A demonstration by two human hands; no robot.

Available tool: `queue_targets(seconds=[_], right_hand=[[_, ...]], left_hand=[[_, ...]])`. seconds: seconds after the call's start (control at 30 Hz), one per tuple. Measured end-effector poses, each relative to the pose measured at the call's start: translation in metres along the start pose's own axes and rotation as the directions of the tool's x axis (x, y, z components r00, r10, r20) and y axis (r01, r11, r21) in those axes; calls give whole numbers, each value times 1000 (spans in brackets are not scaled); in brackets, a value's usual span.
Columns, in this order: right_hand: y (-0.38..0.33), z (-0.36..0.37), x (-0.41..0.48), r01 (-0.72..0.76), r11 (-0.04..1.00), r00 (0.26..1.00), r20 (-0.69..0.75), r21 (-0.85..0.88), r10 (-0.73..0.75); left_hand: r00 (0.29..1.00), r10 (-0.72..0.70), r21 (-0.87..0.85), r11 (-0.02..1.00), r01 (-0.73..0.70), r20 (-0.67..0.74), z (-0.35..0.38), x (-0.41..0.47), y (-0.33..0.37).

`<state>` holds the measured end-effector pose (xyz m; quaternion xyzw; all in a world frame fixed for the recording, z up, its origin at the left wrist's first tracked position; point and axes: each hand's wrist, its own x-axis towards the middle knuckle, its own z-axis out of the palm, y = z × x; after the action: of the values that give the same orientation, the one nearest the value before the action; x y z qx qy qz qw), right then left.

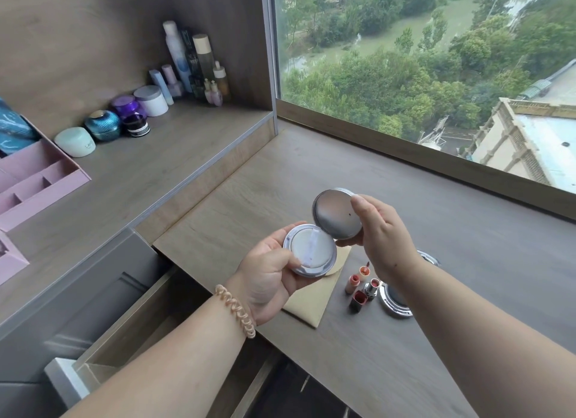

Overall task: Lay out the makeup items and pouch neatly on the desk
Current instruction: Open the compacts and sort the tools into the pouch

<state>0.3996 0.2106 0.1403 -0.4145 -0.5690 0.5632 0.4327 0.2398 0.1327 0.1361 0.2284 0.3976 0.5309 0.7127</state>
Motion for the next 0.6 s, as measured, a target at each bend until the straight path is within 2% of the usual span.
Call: queue_targets(seconds=[0.17, 0.3, 0.37, 0.47, 0.6], right_hand=[[0, -11, -2, -6, 999, 1000, -9, -47, 5], [-5, -25, -7, 40, 986, 997, -65, -160, -51], [-7, -33, -10, 54, 982, 994, -80, -183, -70], [-4, -48, -20, 28, 982, 992, -114, -185, -50], [7, -74, -45, -26, 968, 991, -131, -251, -8]], left_hand=[[1000, -8, 6, 1000, 8, 29, 9, 2, -4], [997, -68, 235, 970, 60, 27, 15, 3, -12], [995, -97, 286, 954, 89, 14, 17, 5, -15], [990, -121, 219, 967, 133, -67, 21, 11, -18], [951, -62, 255, 956, 143, -302, 24, 19, -27]])
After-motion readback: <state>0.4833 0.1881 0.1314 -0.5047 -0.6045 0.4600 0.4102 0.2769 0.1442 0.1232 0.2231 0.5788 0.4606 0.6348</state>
